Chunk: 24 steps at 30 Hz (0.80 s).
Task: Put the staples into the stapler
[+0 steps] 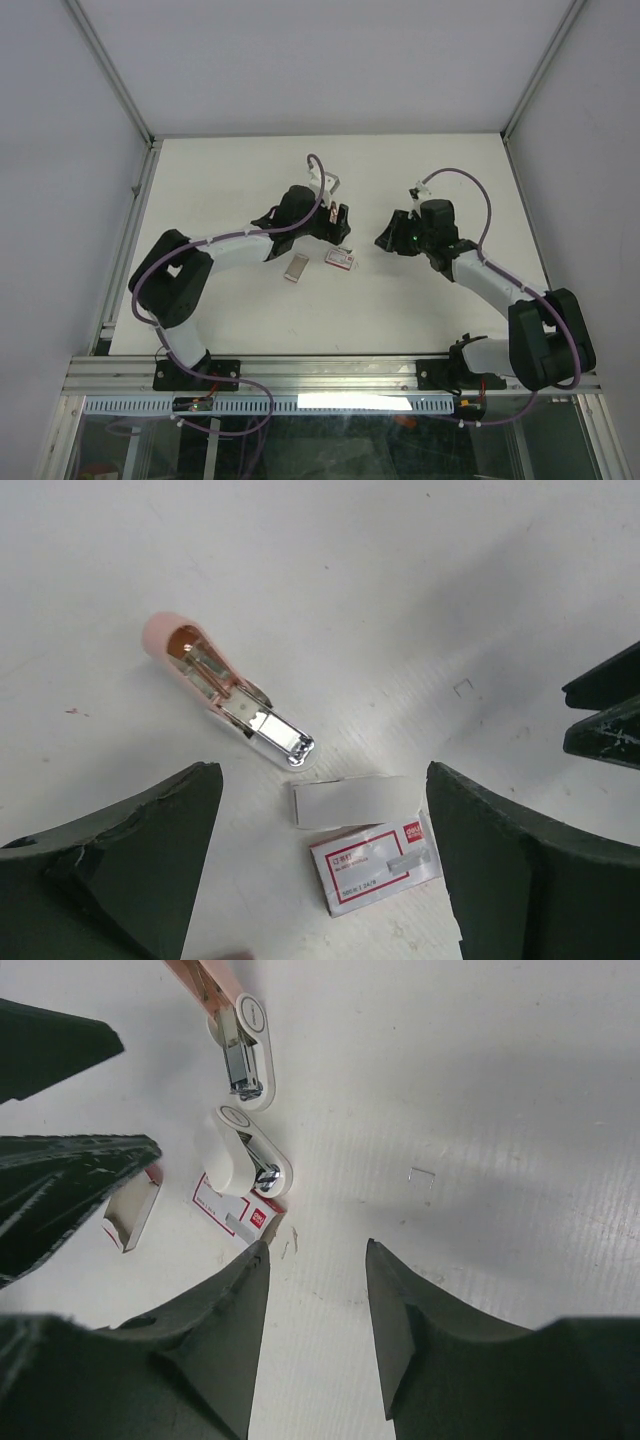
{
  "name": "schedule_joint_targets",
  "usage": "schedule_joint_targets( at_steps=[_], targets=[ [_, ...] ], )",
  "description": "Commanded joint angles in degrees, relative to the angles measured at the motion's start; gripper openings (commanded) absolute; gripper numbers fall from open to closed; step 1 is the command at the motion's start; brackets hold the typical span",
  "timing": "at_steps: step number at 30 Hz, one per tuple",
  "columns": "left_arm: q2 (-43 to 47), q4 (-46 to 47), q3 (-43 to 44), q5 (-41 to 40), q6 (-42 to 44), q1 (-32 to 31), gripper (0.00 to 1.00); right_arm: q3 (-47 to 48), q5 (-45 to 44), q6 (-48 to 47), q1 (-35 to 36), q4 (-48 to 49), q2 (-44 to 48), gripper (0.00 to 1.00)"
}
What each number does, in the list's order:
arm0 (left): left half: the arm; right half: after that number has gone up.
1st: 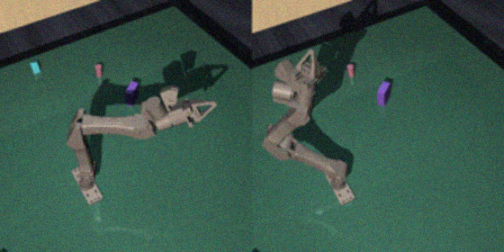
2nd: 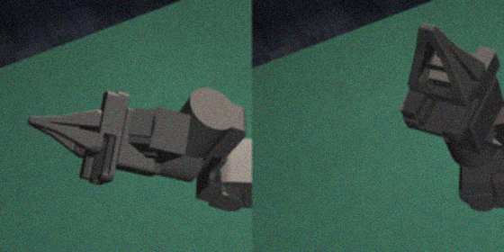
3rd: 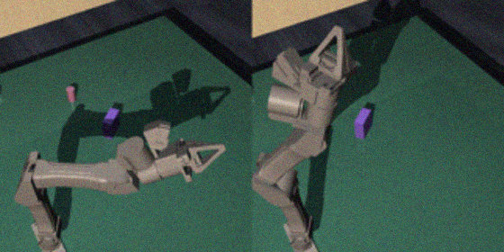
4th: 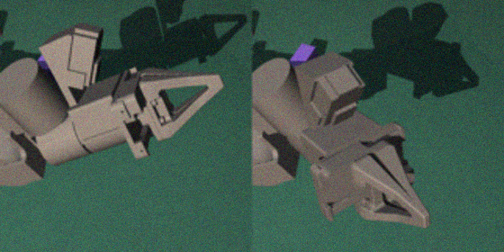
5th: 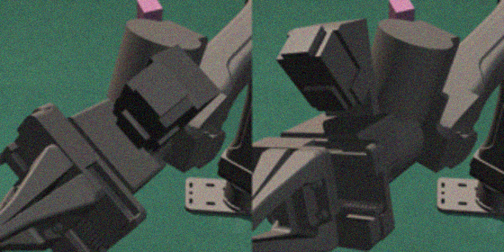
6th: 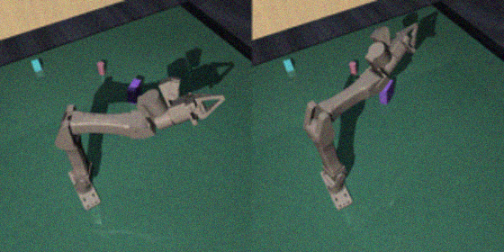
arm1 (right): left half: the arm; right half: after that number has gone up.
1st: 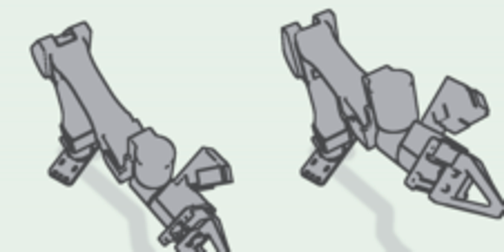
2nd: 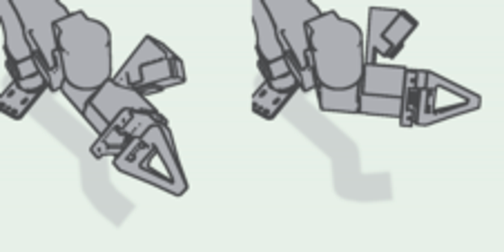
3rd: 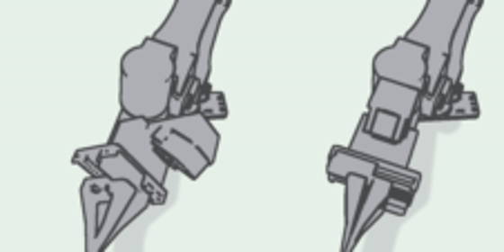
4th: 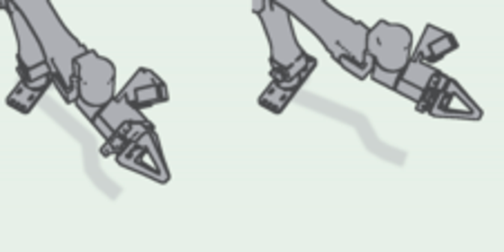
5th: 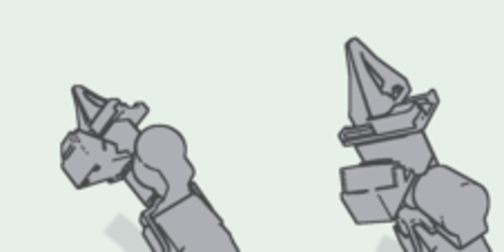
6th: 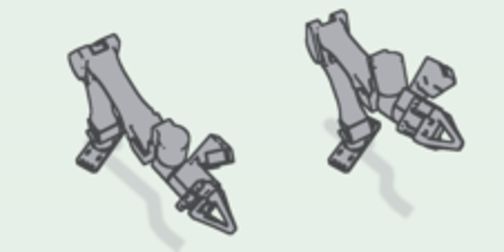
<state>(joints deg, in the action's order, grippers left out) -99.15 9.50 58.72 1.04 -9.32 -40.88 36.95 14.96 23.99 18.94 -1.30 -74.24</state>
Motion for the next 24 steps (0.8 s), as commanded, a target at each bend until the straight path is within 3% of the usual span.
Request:
schedule_joint_targets(
  at_steps=[1,24],
  targets=[
    [-3.12,6.26,2.52,10.93,0.52,-0.36,0.85,-0.02,-1.25,-0.25,-0.48,0.41,2.69,0.47],
    [-9.71,12.25,0.19,17.24,1.78,1.14,0.84,-2.08,-0.92,0.01,-0.74,0.17,2.94,0.47]
  ],
)
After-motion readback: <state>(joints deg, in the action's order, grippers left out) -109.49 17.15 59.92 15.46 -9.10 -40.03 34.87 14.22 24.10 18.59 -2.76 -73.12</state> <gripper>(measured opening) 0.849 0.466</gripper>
